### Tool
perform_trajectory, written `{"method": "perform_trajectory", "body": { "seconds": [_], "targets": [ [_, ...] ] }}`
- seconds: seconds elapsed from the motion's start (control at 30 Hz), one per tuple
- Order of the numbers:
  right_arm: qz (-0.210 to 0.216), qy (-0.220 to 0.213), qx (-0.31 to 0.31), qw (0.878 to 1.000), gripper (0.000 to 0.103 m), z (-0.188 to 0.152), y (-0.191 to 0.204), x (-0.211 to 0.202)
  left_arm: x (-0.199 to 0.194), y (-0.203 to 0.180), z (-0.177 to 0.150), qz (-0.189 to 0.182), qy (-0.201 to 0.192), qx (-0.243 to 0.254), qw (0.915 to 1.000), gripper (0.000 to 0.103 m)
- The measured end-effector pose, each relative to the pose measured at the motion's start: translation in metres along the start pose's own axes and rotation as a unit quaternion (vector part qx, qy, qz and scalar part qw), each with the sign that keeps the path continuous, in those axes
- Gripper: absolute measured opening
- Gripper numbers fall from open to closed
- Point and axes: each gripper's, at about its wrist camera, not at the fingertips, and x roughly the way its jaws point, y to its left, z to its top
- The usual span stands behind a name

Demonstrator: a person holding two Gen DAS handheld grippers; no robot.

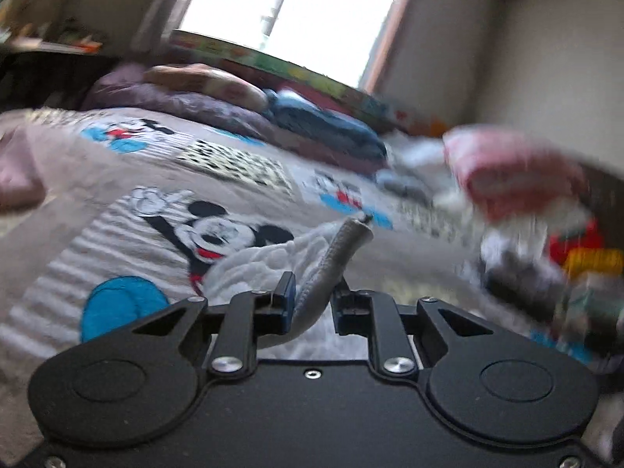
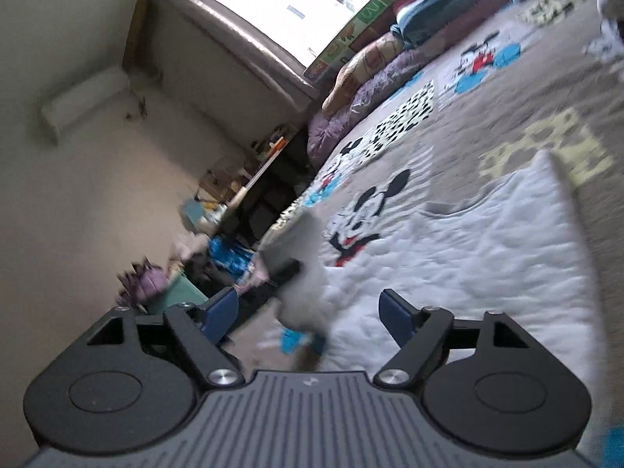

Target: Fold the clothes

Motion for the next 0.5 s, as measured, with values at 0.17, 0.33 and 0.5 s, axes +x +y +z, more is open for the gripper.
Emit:
{"method": "perform_trajectory", "body": {
  "seconds": [0.17,0.33,0.5],
  "targets": [
    [-0.010,0.006,0.085,0.996,0.084,-0.001,-0.009,0.037,0.015,-0.017,-0.017,-0.001,0.047,0.074,0.9962,0.017],
    [-0.033,0.017,0.134,0.990,0.085,0.000,-0.023,0.071,0.010,-0.024,-0.022,-0.013,0.039,0.106,0.9935,0.017],
    [-0.037,0.022,0.147,0.988,0.079,0.010,-0.023,0.090,0.003,-0.039,-0.026,-0.024,0.028,0.151,0.9878,0.017]
  ]
}}
